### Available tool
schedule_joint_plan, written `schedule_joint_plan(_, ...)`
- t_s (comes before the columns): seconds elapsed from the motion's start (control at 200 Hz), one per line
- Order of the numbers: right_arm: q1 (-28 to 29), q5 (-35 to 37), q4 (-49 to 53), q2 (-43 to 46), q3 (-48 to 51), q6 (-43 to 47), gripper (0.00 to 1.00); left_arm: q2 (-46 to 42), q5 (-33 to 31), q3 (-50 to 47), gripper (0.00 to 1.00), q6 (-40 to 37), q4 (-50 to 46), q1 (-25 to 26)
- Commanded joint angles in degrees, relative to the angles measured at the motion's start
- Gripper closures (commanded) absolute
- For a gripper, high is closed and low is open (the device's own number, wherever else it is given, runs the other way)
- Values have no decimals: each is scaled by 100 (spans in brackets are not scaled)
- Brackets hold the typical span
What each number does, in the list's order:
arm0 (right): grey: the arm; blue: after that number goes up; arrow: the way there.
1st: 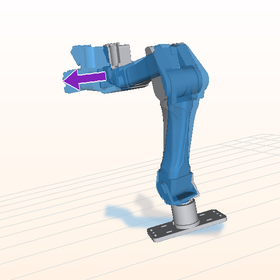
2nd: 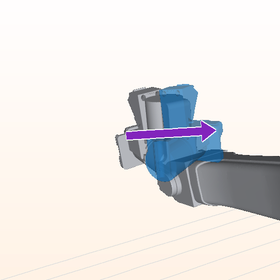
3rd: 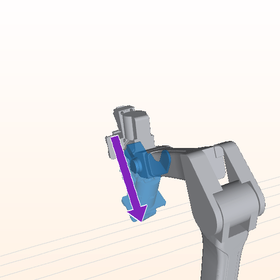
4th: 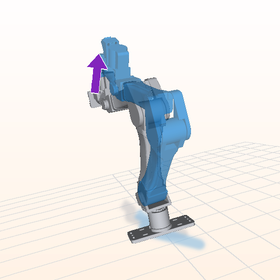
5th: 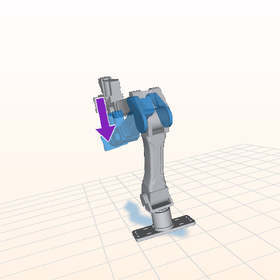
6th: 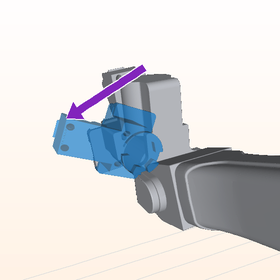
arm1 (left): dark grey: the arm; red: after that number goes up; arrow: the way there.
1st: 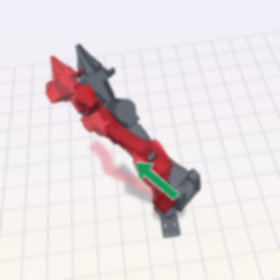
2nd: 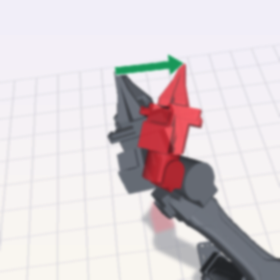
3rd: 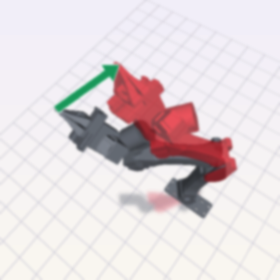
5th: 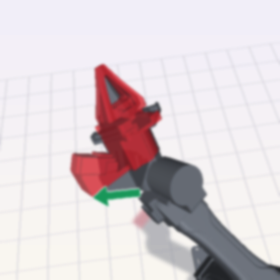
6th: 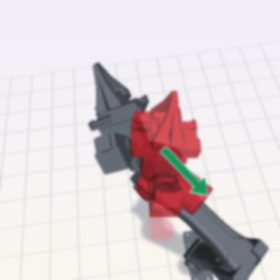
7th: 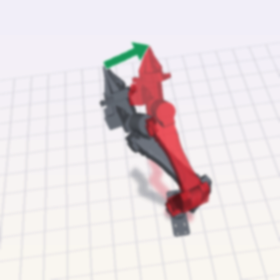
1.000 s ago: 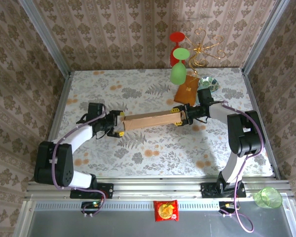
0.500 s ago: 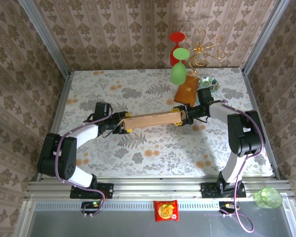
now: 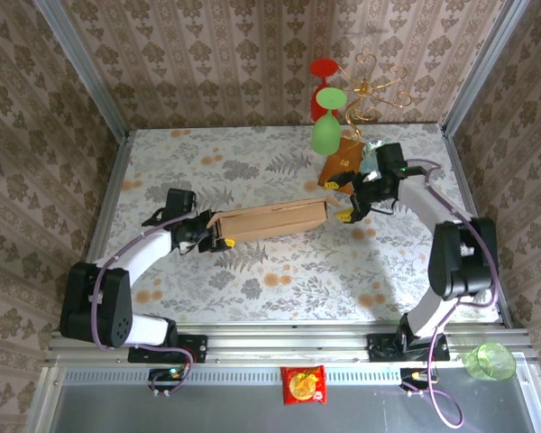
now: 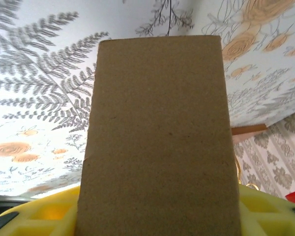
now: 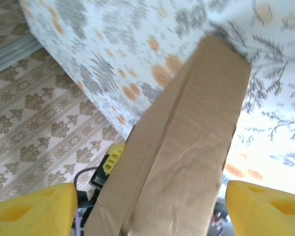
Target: Fold the paper box
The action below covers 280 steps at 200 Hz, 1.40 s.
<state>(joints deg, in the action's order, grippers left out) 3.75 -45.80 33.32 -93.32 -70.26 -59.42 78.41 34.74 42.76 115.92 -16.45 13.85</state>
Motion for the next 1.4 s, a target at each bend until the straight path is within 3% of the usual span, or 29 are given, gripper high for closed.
schedule_joint_plan(0.0, -36, 1222, 540, 845, -127, 1370, 23, -83, -106, 307, 74, -361, -1564, -248)
schedule_joint_plan(0.135, 282, 2025, -509, 1923, 418, 2687, 33, 62, -88, 435, 73, -475, -1820, -487)
schedule_joint_plan(0.235, 862, 2634, -763, 2259, 606, 4124, 39, 336, -57, 568, 73, -589, -1917, -684)
schedule_joint_plan(0.355, 1410, 3007, -617, 2032, 464, 5387, 42, 757, 51, 913, 74, -923, -2078, -935)
schedule_joint_plan(0.52, 1875, 3378, -79, 1211, -240, 6385, 50, 1337, 172, 1455, 77, -1620, -2606, -1164)
schedule_joint_plan(0.67, 1935, 3684, 424, 556, -956, 6691, 49, 1637, 333, 1628, 81, -1911, -2713, -1235)
schedule_joint_plan(0.83, 1939, 3184, 871, 75, -1496, 6864, 52, 1642, 252, 1656, 83, -1884, -2811, -1279)
schedule_joint_plan(1.22, 1981, 3033, 1108, -377, -1886, 6812, 73, 1819, 252, 1807, 85, -1868, -2898, -1299)
schedule_joint_plan(1.395, 2021, 3041, 1143, -472, -2008, 6786, 87, 1827, 248, 1842, 85, -1852, -2922, -1300)
